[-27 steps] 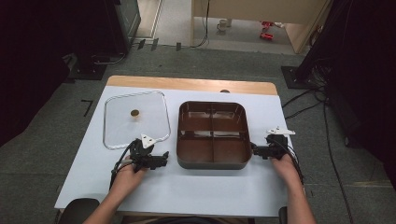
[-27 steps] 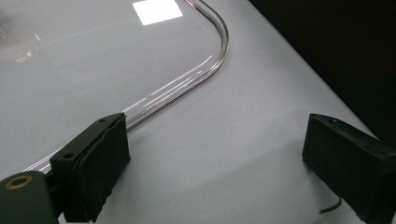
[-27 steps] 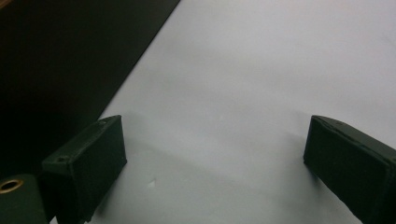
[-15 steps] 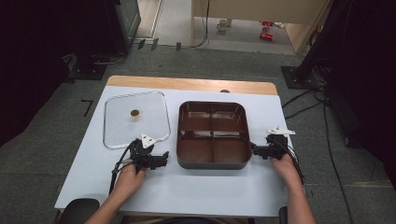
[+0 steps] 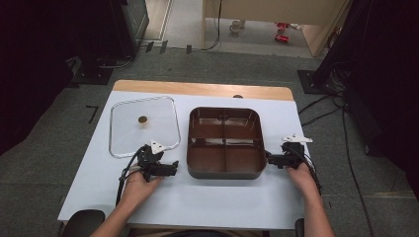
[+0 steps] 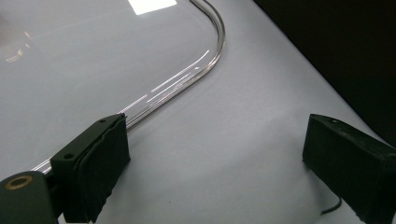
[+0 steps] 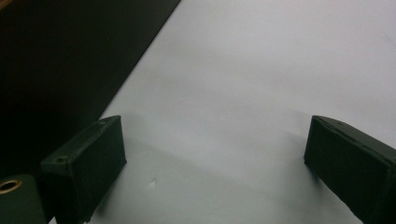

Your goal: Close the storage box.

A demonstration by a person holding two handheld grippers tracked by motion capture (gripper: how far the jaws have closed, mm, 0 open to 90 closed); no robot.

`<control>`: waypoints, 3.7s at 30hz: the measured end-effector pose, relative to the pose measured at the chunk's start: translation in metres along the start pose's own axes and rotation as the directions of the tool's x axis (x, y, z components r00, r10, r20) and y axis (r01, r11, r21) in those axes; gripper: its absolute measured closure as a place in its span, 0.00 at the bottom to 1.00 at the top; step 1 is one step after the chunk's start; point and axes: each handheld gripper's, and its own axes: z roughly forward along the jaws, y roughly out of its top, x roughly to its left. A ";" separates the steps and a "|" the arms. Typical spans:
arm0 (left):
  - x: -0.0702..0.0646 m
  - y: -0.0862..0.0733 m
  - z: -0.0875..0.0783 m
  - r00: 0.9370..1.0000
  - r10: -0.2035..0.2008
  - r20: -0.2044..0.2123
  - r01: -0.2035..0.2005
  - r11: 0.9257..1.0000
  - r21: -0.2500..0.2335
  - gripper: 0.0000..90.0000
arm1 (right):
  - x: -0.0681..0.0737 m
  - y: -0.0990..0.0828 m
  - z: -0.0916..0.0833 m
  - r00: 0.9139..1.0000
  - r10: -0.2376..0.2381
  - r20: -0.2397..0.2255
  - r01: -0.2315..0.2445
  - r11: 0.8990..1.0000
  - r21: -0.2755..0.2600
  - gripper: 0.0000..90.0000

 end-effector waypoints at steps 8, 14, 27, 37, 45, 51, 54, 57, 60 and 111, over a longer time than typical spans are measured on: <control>0.006 0.003 -0.009 0.988 -0.009 0.154 0.005 1.000 0.028 0.17 | 0.000 0.000 0.000 1.000 0.001 -0.001 -0.001 1.000 0.001 0.05; 0.011 0.011 -0.018 0.985 0.033 0.168 -0.038 0.999 0.026 0.19 | 0.000 0.000 0.000 1.000 0.001 -0.002 -0.001 1.000 0.001 0.05; 0.040 0.029 -0.030 0.985 0.043 0.166 -0.039 0.999 -0.023 0.25 | 0.000 0.000 0.000 1.000 -0.001 -0.003 0.001 1.000 0.002 0.05; 0.066 0.040 -0.026 0.994 0.016 0.107 -0.011 0.999 -0.047 0.25 | 0.000 0.000 0.000 1.000 0.000 -0.001 0.000 1.000 0.003 0.04; 0.087 0.051 -0.019 0.998 -0.015 0.056 0.019 0.998 -0.059 0.26 | 0.000 0.000 0.000 1.000 -0.001 -0.002 0.001 1.000 0.002 0.05; 0.099 0.059 -0.016 0.999 -0.030 0.028 0.031 0.997 -0.065 0.27 | 0.000 0.000 0.000 1.000 0.000 -0.002 0.000 1.000 0.002 0.05; 0.111 0.064 -0.011 0.999 -0.053 0.009 0.054 0.996 -0.070 0.27 | 0.000 0.000 0.000 1.000 0.000 -0.002 0.000 1.000 0.001 0.05; 0.120 0.066 -0.005 0.998 -0.068 -0.003 0.067 0.995 -0.075 0.27 | 0.000 0.000 0.000 1.000 0.000 -0.002 0.000 1.000 0.002 0.05; 0.126 0.067 0.003 0.997 -0.082 -0.008 0.081 0.994 -0.067 0.28 | 0.000 0.000 0.000 1.000 0.000 -0.002 0.000 1.000 0.002 0.05; 0.149 0.086 0.008 0.991 -0.134 0.030 0.135 0.990 -0.049 0.66 | 0.000 0.000 0.000 1.000 0.000 -0.005 0.000 1.000 0.000 0.04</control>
